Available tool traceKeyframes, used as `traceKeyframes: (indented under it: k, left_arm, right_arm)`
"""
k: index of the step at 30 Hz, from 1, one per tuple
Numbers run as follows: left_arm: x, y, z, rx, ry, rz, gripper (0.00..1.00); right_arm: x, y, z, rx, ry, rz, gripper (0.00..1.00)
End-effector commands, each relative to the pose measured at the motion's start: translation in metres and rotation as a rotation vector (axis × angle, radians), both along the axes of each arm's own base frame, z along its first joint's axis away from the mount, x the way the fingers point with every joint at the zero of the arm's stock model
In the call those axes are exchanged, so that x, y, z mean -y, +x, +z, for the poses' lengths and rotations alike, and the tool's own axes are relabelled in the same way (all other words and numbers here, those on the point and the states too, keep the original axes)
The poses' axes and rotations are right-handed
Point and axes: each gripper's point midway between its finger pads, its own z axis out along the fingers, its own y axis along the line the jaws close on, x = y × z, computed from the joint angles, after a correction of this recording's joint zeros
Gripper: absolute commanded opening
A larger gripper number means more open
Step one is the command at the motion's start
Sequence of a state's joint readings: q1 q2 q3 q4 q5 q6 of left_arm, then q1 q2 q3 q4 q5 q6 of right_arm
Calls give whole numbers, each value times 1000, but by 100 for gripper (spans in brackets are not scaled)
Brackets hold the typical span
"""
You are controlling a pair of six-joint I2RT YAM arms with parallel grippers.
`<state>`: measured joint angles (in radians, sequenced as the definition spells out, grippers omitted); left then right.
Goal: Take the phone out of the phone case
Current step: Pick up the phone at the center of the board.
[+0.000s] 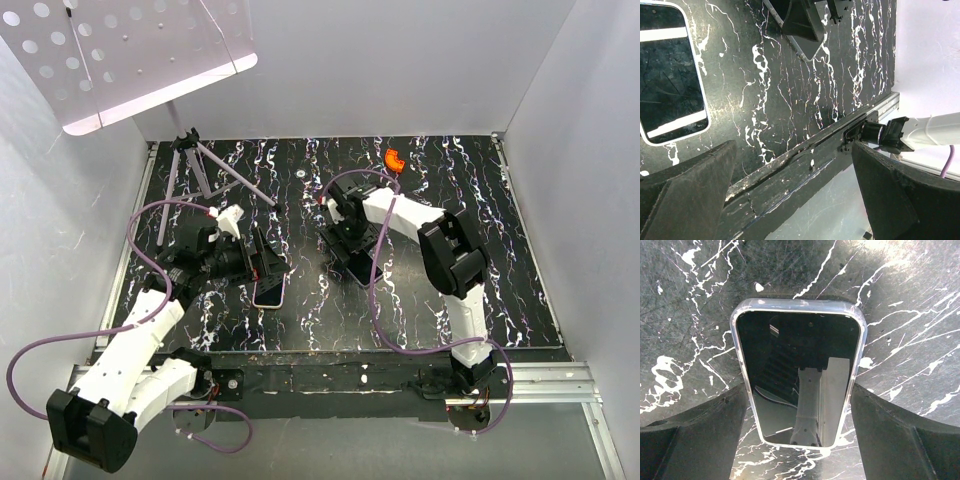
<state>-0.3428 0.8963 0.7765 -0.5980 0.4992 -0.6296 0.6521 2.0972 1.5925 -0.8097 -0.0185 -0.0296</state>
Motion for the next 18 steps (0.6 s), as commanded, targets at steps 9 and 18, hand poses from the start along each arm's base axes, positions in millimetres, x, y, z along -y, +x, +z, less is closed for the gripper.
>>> traceKeyframes:
  k: [9, 18]
  left_arm:
    - [-19, 5, -2, -83, 2, 239, 100]
    - [9, 9, -26, -307, -243, 318, 99]
  right_arm:
    - [14, -25, -35, -5, -180, 1, 79]
    - [-6, -27, -15, 122, 34, -13, 32]
